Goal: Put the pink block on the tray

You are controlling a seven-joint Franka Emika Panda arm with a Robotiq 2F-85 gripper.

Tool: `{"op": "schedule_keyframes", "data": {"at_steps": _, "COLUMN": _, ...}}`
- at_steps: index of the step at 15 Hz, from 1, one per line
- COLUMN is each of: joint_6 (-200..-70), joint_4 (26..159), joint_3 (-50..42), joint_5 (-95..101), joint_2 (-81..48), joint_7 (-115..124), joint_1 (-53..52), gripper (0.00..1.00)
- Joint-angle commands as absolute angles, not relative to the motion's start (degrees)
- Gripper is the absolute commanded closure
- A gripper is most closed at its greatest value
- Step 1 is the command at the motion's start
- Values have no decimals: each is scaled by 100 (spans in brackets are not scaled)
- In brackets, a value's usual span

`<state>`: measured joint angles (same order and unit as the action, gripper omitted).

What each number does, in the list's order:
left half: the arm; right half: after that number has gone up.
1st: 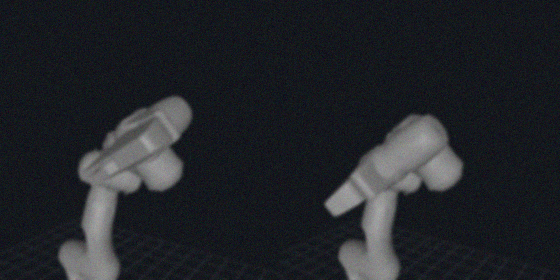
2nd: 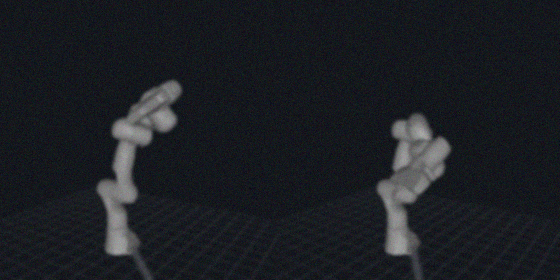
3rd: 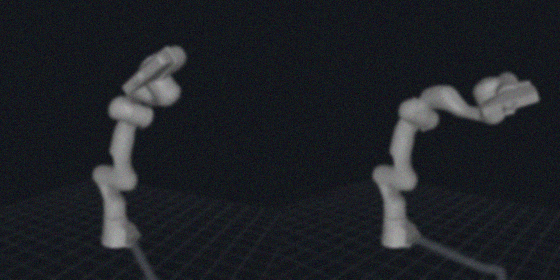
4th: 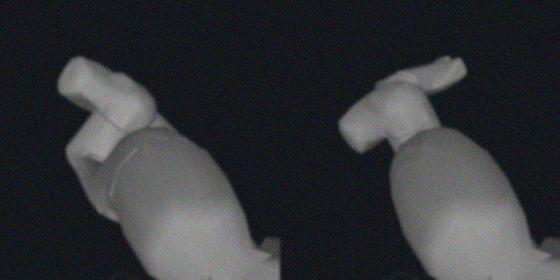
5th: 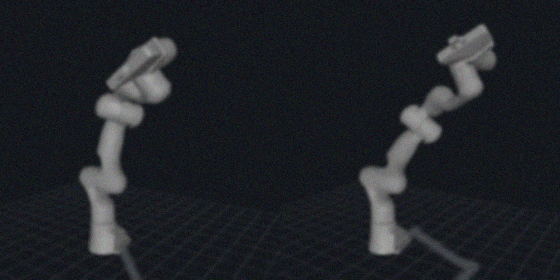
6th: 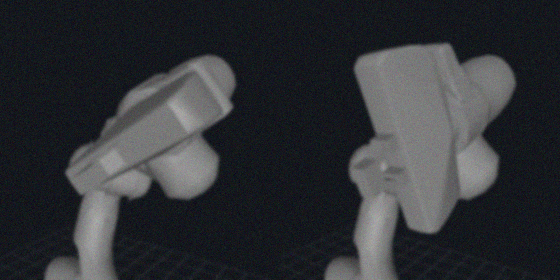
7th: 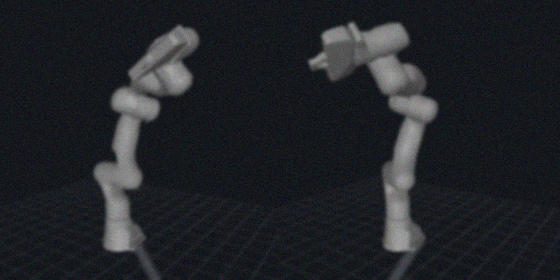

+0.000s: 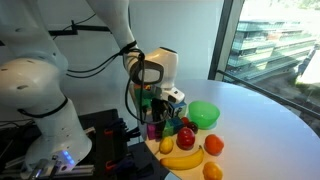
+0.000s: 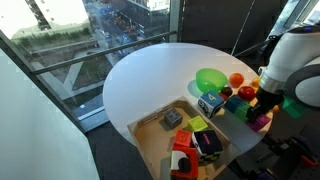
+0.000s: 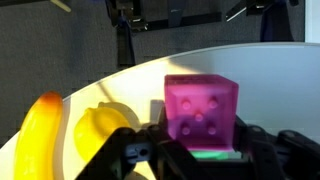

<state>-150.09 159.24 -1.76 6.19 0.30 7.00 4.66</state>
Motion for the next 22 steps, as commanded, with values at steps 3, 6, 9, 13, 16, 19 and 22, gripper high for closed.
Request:
{"op": "schedule_keyframes", "data": {"at_steps": 3, "joint_6": -14228, "joint_4": 15869, "joint_3": -161, "joint_5": 236, "joint_2": 701, "joint_7": 468, "joint_1": 293, "gripper": 70}}
{"op": "schedule_keyframes", "data": {"at_steps": 6, "joint_6": -13899, "joint_4": 15818, "joint_3": -107, "joint_5": 72, "joint_2": 962, "joint_7": 540, "joint_1": 175, "gripper": 70}}
{"op": "schedule_keyframes", "data": {"at_steps": 9, "joint_6": -13708, "joint_4": 15665, "joint_3": -15, "joint_5": -147, "joint_2": 1082, "joint_7": 641, "joint_1": 29, "gripper": 70}}
{"op": "schedule_keyframes", "data": {"at_steps": 13, "joint_6": -13735, "joint_4": 15433, "joint_3": 158, "joint_5": -402, "joint_2": 1098, "joint_7": 773, "joint_1": -171, "gripper": 70}}
{"op": "schedule_keyframes", "data": {"at_steps": 16, "joint_6": -13799, "joint_4": 15245, "joint_3": 310, "joint_5": -568, "joint_2": 1009, "joint_7": 891, "joint_1": -323, "gripper": 70}}
{"op": "schedule_keyframes", "data": {"at_steps": 19, "joint_6": -13821, "joint_4": 15029, "joint_3": 469, "joint_5": -689, "joint_2": 911, "joint_7": 1046, "joint_1": -464, "gripper": 70}}
{"op": "schedule_keyframes", "data": {"at_steps": 22, "joint_6": -13809, "joint_4": 14720, "joint_3": 598, "joint_5": -697, "joint_2": 752, "joint_7": 1272, "joint_1": -552, "gripper": 70}}
